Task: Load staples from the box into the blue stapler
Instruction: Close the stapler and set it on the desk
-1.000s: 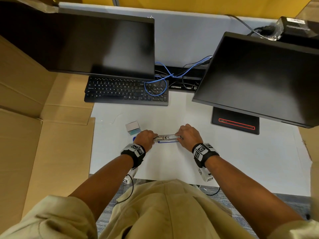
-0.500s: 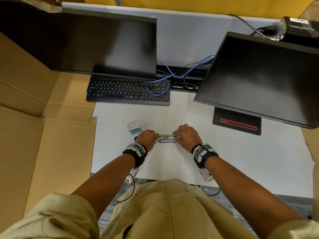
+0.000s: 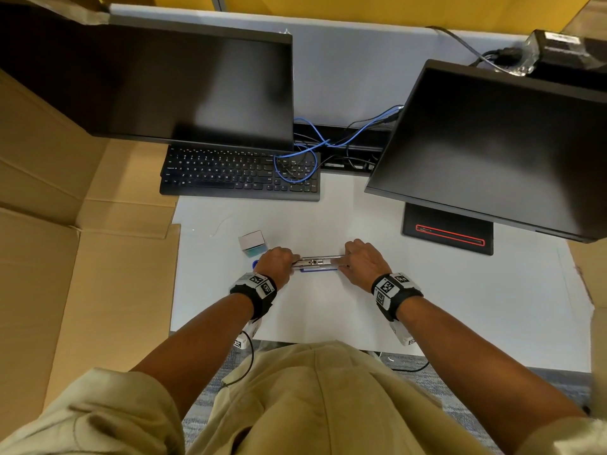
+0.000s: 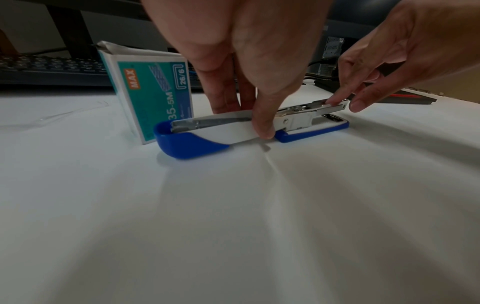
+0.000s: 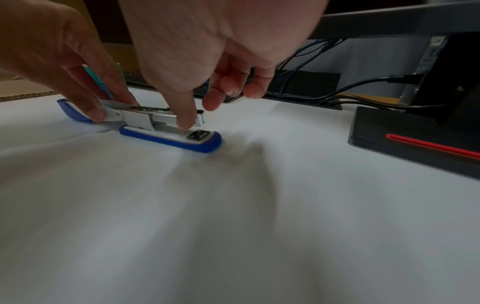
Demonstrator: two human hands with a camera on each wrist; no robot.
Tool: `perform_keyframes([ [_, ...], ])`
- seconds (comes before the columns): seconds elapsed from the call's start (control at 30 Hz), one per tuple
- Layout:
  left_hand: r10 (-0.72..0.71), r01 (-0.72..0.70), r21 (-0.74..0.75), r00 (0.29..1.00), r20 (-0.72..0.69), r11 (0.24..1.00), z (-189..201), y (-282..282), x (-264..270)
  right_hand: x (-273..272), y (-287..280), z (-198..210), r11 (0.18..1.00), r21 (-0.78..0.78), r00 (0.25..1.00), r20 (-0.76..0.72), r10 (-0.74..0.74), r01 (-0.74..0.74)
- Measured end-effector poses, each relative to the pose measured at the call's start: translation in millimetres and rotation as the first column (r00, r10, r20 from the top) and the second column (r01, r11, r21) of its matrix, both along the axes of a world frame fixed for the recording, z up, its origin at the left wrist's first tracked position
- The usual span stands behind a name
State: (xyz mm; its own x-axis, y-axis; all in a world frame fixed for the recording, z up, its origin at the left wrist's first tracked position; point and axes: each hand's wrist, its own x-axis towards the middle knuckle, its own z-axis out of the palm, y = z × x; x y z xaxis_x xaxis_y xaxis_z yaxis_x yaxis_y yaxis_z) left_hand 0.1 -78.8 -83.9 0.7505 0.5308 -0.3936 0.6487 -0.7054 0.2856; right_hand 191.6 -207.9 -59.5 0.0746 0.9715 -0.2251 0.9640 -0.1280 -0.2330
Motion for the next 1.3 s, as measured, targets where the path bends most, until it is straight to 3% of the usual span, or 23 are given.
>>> perform_keyframes([
  [0.4, 0.078, -0.073, 0.088, 0.995, -0.055, 0.993, 0.9, 3.2, -44.3, 11.7, -4.2, -12.9, 0.99, 0.043, 0.985, -0.11, -0.131, 0.136],
  [0.67, 0.127, -0.115, 0.1, 0.984, -0.127, 0.988, 12.8, 8.4, -57.5, 1.2, 8.0, -16.6, 0.991, -0.093, 0.988, -0.112, -0.11, 0.099],
  [0.83, 0.182, -0.182, 0.065, 0.983, 0.009, 0.981, 18.2, 2.8, -56.1, 4.9, 8.7, -17.3, 0.985, -0.127, 0.981, -0.139, -0.136, 0.119],
  [1.07, 0.165, -0.174, 0.034, 0.97, 0.177, 0.984, 36.9, -8.7, -48.5, 10.1, 6.0, -16.8, 0.983, -0.121, 0.976, -0.151, -0.158, 0.14],
  [1.3, 0.113, -0.112, -0.018, 0.96, 0.257, 0.994, 53.9, -7.3, -28.9, 11.8, 6.4, -13.5, 0.977, -0.14, 0.97, -0.161, -0.181, 0.159],
])
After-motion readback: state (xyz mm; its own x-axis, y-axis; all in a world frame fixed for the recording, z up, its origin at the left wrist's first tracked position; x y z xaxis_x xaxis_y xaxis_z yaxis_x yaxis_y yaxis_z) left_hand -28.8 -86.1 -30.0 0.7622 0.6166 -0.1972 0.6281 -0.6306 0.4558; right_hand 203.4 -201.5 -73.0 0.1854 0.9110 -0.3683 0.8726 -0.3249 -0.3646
